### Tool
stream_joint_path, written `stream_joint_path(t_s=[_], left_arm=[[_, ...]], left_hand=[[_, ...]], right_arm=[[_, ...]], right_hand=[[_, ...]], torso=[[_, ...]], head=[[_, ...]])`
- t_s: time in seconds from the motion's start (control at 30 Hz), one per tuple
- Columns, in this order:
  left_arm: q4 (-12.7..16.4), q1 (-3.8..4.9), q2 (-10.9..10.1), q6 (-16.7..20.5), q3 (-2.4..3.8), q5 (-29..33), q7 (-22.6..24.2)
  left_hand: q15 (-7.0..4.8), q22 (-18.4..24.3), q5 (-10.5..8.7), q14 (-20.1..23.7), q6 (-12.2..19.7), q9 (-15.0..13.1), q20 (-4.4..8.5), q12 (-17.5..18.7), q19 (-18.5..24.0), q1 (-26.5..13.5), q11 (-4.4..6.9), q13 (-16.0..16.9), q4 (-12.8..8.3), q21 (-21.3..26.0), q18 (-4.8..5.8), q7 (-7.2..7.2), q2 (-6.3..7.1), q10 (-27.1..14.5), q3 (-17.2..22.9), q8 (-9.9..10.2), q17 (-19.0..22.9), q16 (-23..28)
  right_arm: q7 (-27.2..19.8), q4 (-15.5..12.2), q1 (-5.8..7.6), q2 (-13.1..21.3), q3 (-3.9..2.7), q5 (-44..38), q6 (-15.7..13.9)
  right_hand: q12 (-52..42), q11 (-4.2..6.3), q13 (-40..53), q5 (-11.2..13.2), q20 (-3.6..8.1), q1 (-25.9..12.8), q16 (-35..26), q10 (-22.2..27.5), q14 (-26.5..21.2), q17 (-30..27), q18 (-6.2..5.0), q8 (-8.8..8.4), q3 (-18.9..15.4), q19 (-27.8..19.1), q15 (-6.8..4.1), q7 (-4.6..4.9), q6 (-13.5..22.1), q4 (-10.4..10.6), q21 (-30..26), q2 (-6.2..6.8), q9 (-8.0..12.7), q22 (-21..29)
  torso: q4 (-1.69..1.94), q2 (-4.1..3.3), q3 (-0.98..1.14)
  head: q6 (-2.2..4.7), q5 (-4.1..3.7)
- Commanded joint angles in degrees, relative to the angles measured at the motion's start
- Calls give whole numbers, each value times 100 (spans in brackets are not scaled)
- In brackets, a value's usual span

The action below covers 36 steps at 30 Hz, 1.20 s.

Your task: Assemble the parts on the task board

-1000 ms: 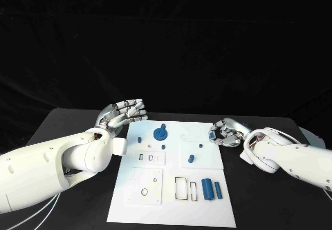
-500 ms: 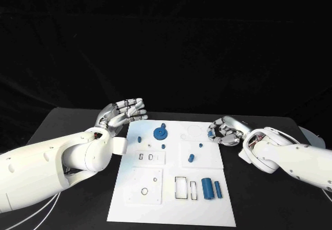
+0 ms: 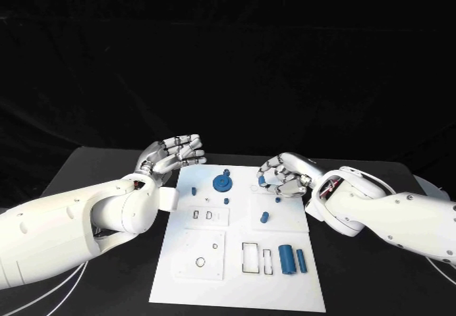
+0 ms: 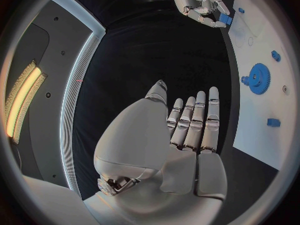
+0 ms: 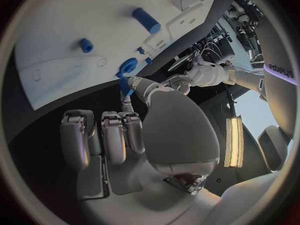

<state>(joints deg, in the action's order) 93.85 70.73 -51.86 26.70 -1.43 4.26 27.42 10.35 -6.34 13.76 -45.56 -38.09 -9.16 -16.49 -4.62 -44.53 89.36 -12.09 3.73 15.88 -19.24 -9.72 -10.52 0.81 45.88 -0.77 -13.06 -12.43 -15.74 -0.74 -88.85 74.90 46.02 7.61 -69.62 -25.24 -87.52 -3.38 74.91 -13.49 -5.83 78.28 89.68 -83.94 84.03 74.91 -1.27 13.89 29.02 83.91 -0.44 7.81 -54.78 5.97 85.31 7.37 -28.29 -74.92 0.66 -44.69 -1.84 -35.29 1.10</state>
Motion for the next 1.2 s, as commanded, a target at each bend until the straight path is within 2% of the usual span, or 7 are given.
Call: stream_joint_path(t_s=[0.03, 0.13, 0.23, 0.57, 0.7, 0.83, 1.2], left_arm=[[-7, 2, 34, -108, 2, 6, 30], [-14, 1, 45, -109, 2, 6, 29], [-23, 1, 57, -110, 1, 6, 27], [-26, 0, 88, -79, 0, 6, -37], [-21, 1, 91, -72, 0, 6, -40], [-16, 1, 87, -66, 0, 6, -41], [-8, 1, 92, -64, 0, 6, -39]], left_hand=[[17, 6, -1, 3, -46, -9, 3, 21, 20, 46, -19, 0, -22, 25, -48, -327, 1, 38, 13, 11, -5, 25], [17, 6, -1, 3, -46, -9, 3, 21, 20, 46, -19, 0, -22, 25, -48, -327, 1, 38, 13, 11, -5, 25], [17, 7, -2, 1, -56, -12, 3, 21, 20, 51, -19, 1, -21, 25, -48, -326, 0, 42, 15, 8, -6, 26], [17, 8, -2, 1, -62, -13, 3, 21, 20, 53, -19, 1, -20, 25, -48, -326, -1, 44, 17, 6, -7, 28], [17, 8, -2, 1, -62, -13, 3, 21, 20, 53, -19, 1, -20, 25, -48, -326, -1, 44, 17, 6, -7, 28], [17, 9, -3, 0, -60, -13, 2, 21, 20, 54, -20, 1, -18, 25, -47, -326, -1, 47, 18, 7, -7, 29], [17, 9, -3, 0, -60, -13, 2, 21, 20, 54, -20, 1, -18, 25, -47, -326, -1, 47, 18, 7, -7, 29]], right_arm=[[445, -127, 5, -166, 9, -500, 35], [546, -157, -16, -332, 19, -621, 11], [661, -147, -63, -533, 34, -740, 5], [1074, -5, -311, -1081, 70, -1173, 142], [1212, 70, -389, -1197, 74, -1228, 223], [1296, 90, -458, -1297, 76, -1252, 293], [1393, 71, -581, -1428, 78, -1350, 279]], right_hand=[[0, 50, 1209, 25, 47, 1, 32, -347, 597, 1509, -9, 149, 50, 270, -42, -44, -75, -14, 34, -46, -206, -1064], [-3, 53, 1213, 17, 49, -3, 32, -350, 597, 1509, -6, 157, 51, 278, -45, -47, -81, -18, 44, -47, -212, -1073], [0, 56, 1209, 7, 51, -8, 32, -348, 597, 1509, -5, 165, 51, 279, -47, -50, -86, -21, 45, -49, -217, -1075], [6, 60, 1204, -29, 58, -64, 32, -345, 597, 1509, -11, 180, 39, 266, -54, -53, -74, -11, 27, -36, -234, -1059], [14, 61, 1194, -33, 60, -88, 32, -337, 597, 1509, -15, 185, 31, 256, -55, -55, -69, -5, 13, -27, -239, -1046], [11, 62, 1198, -35, 61, -100, 32, -340, 597, 1509, -15, 187, 27, 257, -56, -56, -66, -3, 13, -21, -242, -1046], [10, 63, 1200, -39, 63, -136, 32, -342, 597, 1509, -15, 192, 13, 257, -58, -57, -57, 4, 12, -1, -249, -1046]], torso=[[18, -7, -6], [16, -10, -11], [-9, -5, -9], [-4, -14, -8], [0, -16, -14], [-17, -20, -7], [-2, -11, -4]], head=[[-14, 8], [-14, 16], [-26, 51], [-89, 60], [-118, 68], [-148, 94], [-196, 104]])
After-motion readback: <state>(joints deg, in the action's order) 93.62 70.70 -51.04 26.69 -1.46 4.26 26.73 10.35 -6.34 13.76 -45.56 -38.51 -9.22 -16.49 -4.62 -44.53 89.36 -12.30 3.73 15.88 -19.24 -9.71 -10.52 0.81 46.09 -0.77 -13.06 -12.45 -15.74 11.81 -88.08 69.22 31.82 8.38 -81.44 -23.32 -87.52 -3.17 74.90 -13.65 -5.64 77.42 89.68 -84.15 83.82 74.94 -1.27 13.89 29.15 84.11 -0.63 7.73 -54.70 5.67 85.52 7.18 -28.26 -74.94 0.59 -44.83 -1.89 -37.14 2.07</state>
